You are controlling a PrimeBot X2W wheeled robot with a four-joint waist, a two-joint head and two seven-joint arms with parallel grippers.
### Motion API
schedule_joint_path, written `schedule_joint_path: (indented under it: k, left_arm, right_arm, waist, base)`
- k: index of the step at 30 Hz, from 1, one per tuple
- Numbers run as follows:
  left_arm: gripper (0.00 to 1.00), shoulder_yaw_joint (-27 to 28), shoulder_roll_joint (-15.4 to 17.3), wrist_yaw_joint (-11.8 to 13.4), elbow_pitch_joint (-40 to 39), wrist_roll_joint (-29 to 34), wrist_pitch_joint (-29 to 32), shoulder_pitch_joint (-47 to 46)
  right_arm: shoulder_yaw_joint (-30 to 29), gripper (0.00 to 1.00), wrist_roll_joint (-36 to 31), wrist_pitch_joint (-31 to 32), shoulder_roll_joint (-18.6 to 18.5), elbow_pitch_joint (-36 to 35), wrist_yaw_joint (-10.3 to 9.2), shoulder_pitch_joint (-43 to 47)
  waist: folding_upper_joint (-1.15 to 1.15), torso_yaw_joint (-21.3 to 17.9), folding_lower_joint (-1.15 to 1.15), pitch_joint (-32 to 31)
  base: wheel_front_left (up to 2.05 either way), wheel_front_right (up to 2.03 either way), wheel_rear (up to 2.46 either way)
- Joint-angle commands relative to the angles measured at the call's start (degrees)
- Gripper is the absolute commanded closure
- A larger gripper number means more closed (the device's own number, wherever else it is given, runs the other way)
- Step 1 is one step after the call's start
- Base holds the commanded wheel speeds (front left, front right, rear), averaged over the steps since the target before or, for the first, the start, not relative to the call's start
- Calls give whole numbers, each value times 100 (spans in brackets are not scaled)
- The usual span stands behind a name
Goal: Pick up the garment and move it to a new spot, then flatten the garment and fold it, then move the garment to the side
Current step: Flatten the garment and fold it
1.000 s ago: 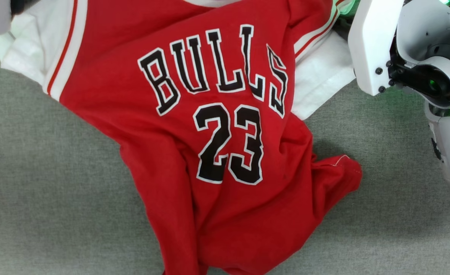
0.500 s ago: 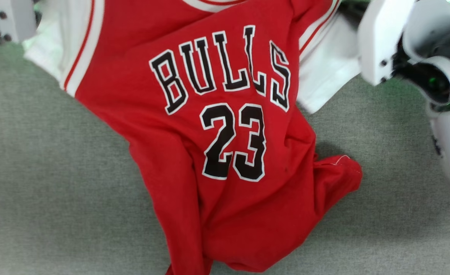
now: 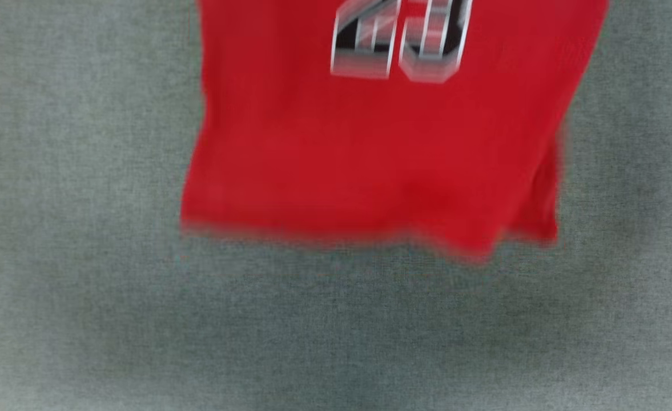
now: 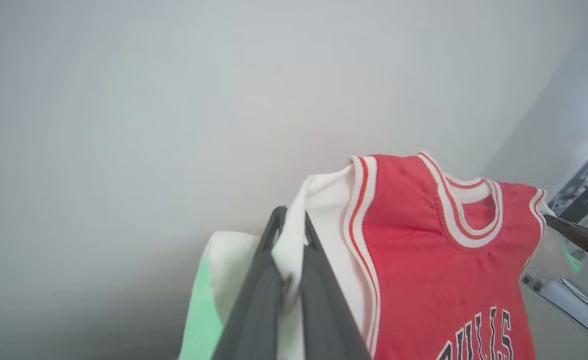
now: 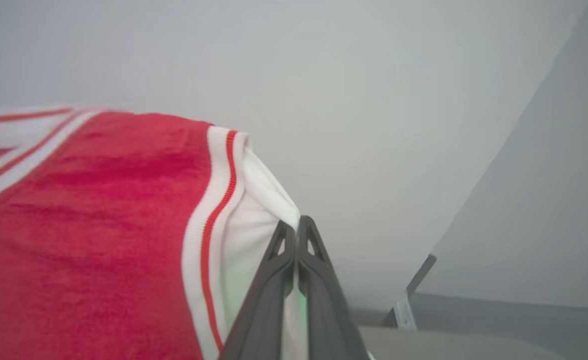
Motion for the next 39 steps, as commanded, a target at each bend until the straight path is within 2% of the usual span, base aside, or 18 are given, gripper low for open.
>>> schedule_joint_path:
  k: [1,5,11,14,18,24,27,31,32,33,39]
  left_arm:
    - [100,166,-151,10,304,168,-423,-384]
    - [100,581,-447,11,913,219,-1261,-1088]
    - [100,921,-575,14,1214,172,-1549,-1474]
    - [100,912,-498,14,1142,79,-1550,-1248]
    - [100,754,-342,12,732,-107,-1374,-734]
    - [100,576,227,11,-468,-534,-1223,545]
    - [100,598,490,10,-1071,-786,-1245,1235]
    - [100,572,875,10,-1908,-1007,-1282,2306]
    - [100,538,942,10,-2089,-1041,-1290,2593]
    - [100,538,942,10,-2089,-1041,-1290,2593]
    - [100,475,1194,10,-2935,-1153,-1502,4238]
  right_arm:
    - [-329,100,-372,-336,58,123,-7,-469]
    - [-1079,100,-1081,-1155,207,381,-7,-1525]
    - [-1653,100,-1760,-1982,342,937,-13,-2504]
    - [-1564,100,-1842,-2178,322,1326,-12,-2603]
    - [-1302,100,-1700,-2396,187,1783,-12,-2212]
    - [-586,100,-1049,-2532,-47,1961,-8,-1190]
    - [-40,100,-530,-2366,-175,1680,-7,-461]
    - [596,100,256,-1778,-385,777,-7,819]
    - [649,100,476,-1536,-463,485,-7,1175]
    - [649,100,476,-1536,-463,485,-7,1175]
    - [411,100,1413,-76,-698,-1500,-7,3315]
  waist:
    - [0,-38,0,94]
    - [0,-126,0,183]
    - [0,-199,0,167]
    - [0,-205,0,169]
    - [0,-187,0,171]
    - [0,-131,0,74]
    - [0,-128,0,-56]
    - [0,-127,0,-312]
    - [0,-107,0,-382]
    - [0,-107,0,-382]
    - [0,30,0,-785]
  base:
    - [0,0,0]
    - [0,0,0]
    - [0,0,0]
    - [0,0,0]
    - [0,0,0]
    - [0,0,0]
    - [0,0,0]
    - [0,0,0]
    - [0,0,0]
    - [0,0,0]
    - [0,0,0]
